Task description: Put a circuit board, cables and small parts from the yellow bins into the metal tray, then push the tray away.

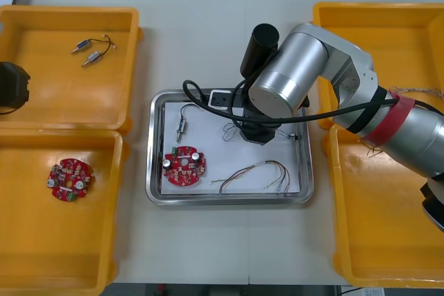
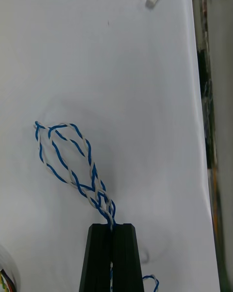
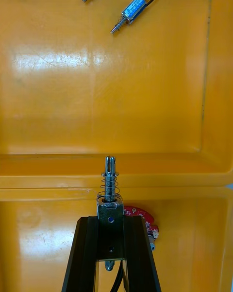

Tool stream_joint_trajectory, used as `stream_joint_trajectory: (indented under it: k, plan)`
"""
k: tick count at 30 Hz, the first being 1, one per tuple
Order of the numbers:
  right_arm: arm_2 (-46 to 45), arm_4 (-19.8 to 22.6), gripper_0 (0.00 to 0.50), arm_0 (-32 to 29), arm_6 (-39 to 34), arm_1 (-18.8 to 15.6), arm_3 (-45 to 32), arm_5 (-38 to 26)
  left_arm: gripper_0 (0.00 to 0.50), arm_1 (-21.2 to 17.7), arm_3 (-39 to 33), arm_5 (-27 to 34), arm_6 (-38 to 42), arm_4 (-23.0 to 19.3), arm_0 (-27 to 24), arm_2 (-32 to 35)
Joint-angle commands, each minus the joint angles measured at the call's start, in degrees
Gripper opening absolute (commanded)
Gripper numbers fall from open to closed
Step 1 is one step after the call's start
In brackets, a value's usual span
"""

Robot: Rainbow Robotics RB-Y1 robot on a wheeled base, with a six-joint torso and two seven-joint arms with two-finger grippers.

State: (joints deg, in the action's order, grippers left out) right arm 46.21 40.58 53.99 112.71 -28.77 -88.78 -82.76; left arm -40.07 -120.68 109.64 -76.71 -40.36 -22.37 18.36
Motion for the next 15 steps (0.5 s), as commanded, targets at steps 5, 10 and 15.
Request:
stream_joint_trajectory:
  k: [5,10,15]
  plan:
    - [0.55,-0.15,0.0,0.06,3.04,1.61,1.86,1.64,0.0,-2.03,-2.19,0.36,-6.08,-0.24,0.93,-0.43]
    - [0.55,0.02,0.004,0.06,3.3,1.78,3.0,2.69,0.0,-2.03,-2.28,0.36,-5.99,-0.33,0.93,-0.25]
    - [0.29,0.11,0.403,0.06,2.78,1.7,2.73,2.78,0.0,-2.03,-2.45,0.36,-5.9,-0.33,1.01,-0.25]
